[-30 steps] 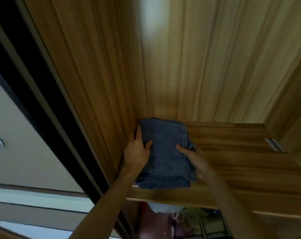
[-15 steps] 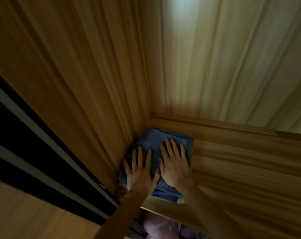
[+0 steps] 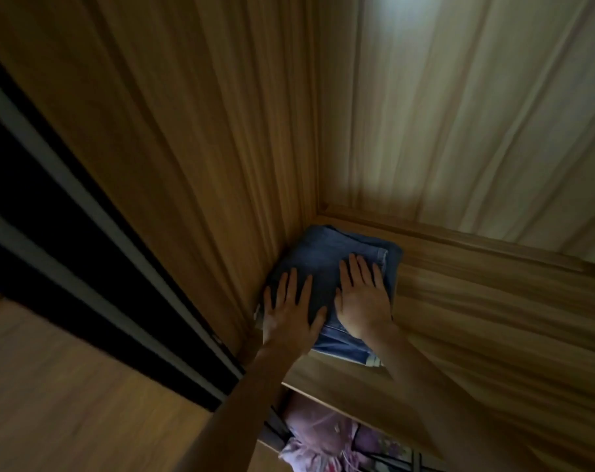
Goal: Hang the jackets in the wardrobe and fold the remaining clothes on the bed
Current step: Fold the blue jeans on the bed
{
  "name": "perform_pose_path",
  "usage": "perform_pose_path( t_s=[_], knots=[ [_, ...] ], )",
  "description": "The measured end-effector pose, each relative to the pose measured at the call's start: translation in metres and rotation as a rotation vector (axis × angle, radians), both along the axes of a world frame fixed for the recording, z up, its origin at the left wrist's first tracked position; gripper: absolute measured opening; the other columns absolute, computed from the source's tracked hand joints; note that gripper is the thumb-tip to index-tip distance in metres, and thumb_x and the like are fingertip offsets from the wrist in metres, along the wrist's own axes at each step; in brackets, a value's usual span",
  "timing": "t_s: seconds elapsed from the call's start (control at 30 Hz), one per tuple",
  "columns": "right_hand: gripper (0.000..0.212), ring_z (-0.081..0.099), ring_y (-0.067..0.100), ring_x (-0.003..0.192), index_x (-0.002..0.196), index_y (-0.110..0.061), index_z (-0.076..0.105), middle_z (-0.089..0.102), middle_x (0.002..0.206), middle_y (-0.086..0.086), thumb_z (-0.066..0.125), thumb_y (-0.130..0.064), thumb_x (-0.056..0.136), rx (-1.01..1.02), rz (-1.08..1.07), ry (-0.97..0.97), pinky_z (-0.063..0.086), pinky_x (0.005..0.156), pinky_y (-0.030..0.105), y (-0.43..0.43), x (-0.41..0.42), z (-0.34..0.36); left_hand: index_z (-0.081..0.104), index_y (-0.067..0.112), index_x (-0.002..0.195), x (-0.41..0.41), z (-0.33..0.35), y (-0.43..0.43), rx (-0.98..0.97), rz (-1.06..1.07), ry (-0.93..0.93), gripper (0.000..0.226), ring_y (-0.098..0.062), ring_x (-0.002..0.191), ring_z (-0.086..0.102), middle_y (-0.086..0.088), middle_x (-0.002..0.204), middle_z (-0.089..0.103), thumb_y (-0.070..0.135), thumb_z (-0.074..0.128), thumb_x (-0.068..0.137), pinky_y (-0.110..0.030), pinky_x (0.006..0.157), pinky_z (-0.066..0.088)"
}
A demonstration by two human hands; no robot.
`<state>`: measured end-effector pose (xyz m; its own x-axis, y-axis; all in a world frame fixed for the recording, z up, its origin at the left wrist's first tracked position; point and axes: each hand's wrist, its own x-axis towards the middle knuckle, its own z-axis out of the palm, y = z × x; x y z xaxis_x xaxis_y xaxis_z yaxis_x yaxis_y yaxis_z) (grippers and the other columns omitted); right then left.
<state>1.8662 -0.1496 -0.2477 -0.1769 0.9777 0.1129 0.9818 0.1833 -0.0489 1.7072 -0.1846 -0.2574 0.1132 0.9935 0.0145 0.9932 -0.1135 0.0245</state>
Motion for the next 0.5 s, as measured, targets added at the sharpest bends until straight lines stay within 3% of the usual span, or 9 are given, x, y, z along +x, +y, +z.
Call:
perform_pose_path(
  t_s=[0.1,0.17,0.23,0.27,0.3,0.37,0.43,0.5],
  knots=[
    [0.067,0.038,0.036,0.142,0.144,0.005,0.042,0.041,0.151,0.024,0.051,-0.037,0.093,-0.058,-0.026,-0.006,0.024,0.118,0.047,-0.028,-0.004,0.007,0.039,0.016,0.151,-0.013,0.007,-0.024,0.000,0.023,-0.046,0.076,-0.033,0.143,0.038,-0.018,0.157,0.035,0.060,0.018,0.092,-0.054,0.109,0.038],
    [0.071,0.022,0.034,0.149,0.152,0.004,0.025,0.024,0.160,0.022,0.045,-0.036,0.098,-0.096,-0.043,-0.023,0.015,0.121,0.044,-0.052,-0.009,0.012,0.027,0.017,0.156,-0.021,0.013,-0.044,-0.046,-0.003,-0.076,0.078,-0.031,0.151,0.020,-0.016,0.164,0.019,0.056,0.014,0.090,-0.050,0.116,0.030],
    [0.070,0.017,0.032,0.150,0.154,0.003,0.018,0.019,0.161,0.020,0.040,-0.035,0.099,-0.140,-0.093,-0.045,0.016,0.121,0.042,-0.077,-0.015,0.016,0.019,0.020,0.158,-0.031,0.019,-0.066,-0.070,-0.017,-0.141,0.067,-0.028,0.153,0.008,-0.012,0.166,0.006,0.045,0.031,0.097,-0.045,0.116,0.032],
    [0.070,0.023,0.034,0.148,0.153,0.004,0.023,0.025,0.159,0.022,0.044,-0.034,0.097,-0.139,-0.116,-0.049,0.022,0.119,0.042,-0.090,-0.019,0.019,0.018,0.023,0.158,-0.036,0.022,-0.078,-0.082,-0.003,-0.179,0.066,-0.027,0.153,0.011,-0.010,0.166,0.004,0.037,0.040,0.098,-0.043,0.112,0.038],
    [0.070,0.034,0.036,0.141,0.148,0.005,0.033,0.036,0.152,0.025,0.053,-0.032,0.092,-0.108,-0.135,-0.058,0.031,0.113,0.043,-0.103,-0.024,0.020,0.022,0.024,0.156,-0.042,0.026,-0.090,-0.084,0.019,-0.226,0.065,-0.029,0.149,0.023,-0.009,0.165,0.010,0.032,0.045,0.096,-0.043,0.104,0.046],
    [0.063,0.054,0.036,0.117,0.130,0.003,0.057,0.058,0.125,0.022,0.069,-0.028,0.078,-0.105,-0.150,-0.118,0.045,0.094,0.043,-0.127,-0.033,0.026,0.042,0.024,0.143,-0.058,0.037,-0.116,-0.056,0.072,-0.339,0.053,-0.033,0.124,0.054,-0.006,0.151,0.039,0.031,0.045,0.091,-0.043,0.087,0.053],
    [0.047,0.056,0.032,0.106,0.116,-0.005,0.065,0.061,0.112,0.015,0.071,-0.025,0.074,-0.112,-0.144,-0.169,0.047,0.087,0.041,-0.147,-0.041,0.030,0.060,0.020,0.119,-0.075,0.042,-0.139,-0.055,0.073,-0.394,0.042,-0.033,0.105,0.064,-0.005,0.125,0.062,0.035,0.041,0.085,-0.041,0.080,0.054],
    [0.032,0.059,0.031,0.099,0.098,-0.009,0.070,0.063,0.103,0.013,0.077,-0.022,0.069,-0.132,-0.116,-0.160,0.050,0.080,0.040,-0.173,-0.059,0.040,0.068,0.016,0.105,-0.099,0.042,-0.169,-0.079,0.056,-0.428,0.036,-0.033,0.100,0.065,-0.006,0.111,0.067,0.031,0.042,0.085,-0.039,0.078,0.054]
  ],
)
